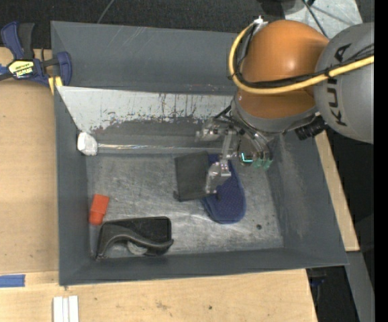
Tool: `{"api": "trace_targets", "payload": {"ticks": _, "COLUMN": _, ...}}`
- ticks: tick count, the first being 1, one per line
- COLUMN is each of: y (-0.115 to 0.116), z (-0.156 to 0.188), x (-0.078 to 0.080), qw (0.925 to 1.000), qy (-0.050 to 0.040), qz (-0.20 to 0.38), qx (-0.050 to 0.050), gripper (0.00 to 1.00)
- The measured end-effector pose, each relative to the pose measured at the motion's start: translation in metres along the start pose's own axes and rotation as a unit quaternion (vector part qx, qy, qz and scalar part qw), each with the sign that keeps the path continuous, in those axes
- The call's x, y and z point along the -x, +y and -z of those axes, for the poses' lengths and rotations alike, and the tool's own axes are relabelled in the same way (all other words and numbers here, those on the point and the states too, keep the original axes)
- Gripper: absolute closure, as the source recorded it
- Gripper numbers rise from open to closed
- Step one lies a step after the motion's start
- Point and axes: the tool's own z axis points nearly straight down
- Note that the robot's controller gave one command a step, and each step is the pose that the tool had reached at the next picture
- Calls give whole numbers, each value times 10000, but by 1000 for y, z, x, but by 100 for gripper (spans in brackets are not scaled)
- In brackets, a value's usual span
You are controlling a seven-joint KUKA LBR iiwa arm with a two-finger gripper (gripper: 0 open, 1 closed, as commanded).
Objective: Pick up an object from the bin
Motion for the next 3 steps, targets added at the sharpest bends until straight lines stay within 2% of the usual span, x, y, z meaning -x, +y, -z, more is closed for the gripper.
{"api": "trace_targets", "payload": {"ticks": 1, "y": -46, "z": -87, "x": 34, "qw": 9986, "qy": -7, "qz": -531, "qx": -7, "gripper": 0}}
{"api": "trace_targets", "payload": {"ticks": 2, "y": -36, "z": -152, "x": 60, "qw": 9977, "qy": -9, "qz": -676, "qx": 8, "gripper": 0}}
{"api": "trace_targets", "payload": {"ticks": 3, "y": -36, "z": -147, "x": 62, "qw": 9977, "qy": -59, "qz": -682, "qx": 8, "gripper": 100}}
